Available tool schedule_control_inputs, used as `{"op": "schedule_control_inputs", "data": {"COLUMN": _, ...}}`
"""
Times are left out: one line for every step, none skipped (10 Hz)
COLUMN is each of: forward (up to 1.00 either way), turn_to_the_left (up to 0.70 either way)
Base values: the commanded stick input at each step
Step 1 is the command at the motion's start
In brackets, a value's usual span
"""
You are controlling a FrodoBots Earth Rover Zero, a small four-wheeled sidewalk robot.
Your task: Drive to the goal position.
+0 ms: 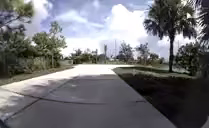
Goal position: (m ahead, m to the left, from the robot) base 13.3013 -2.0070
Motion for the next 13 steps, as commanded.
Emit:
{"op": "schedule_control_inputs", "data": {"forward": 0.85, "turn_to_the_left": 0.0}}
{"op": "schedule_control_inputs", "data": {"forward": 0.85, "turn_to_the_left": 0.0}}
{"op": "schedule_control_inputs", "data": {"forward": 0.85, "turn_to_the_left": 0.0}}
{"op": "schedule_control_inputs", "data": {"forward": 0.85, "turn_to_the_left": 0.0}}
{"op": "schedule_control_inputs", "data": {"forward": 0.85, "turn_to_the_left": 0.0}}
{"op": "schedule_control_inputs", "data": {"forward": 0.85, "turn_to_the_left": 0.0}}
{"op": "schedule_control_inputs", "data": {"forward": 0.85, "turn_to_the_left": 0.0}}
{"op": "schedule_control_inputs", "data": {"forward": 0.85, "turn_to_the_left": 0.0}}
{"op": "schedule_control_inputs", "data": {"forward": 0.85, "turn_to_the_left": 0.0}}
{"op": "schedule_control_inputs", "data": {"forward": 0.85, "turn_to_the_left": 0.0}}
{"op": "schedule_control_inputs", "data": {"forward": 0.85, "turn_to_the_left": 0.0}}
{"op": "schedule_control_inputs", "data": {"forward": 0.85, "turn_to_the_left": 0.0}}
{"op": "schedule_control_inputs", "data": {"forward": 0.85, "turn_to_the_left": 0.0}}
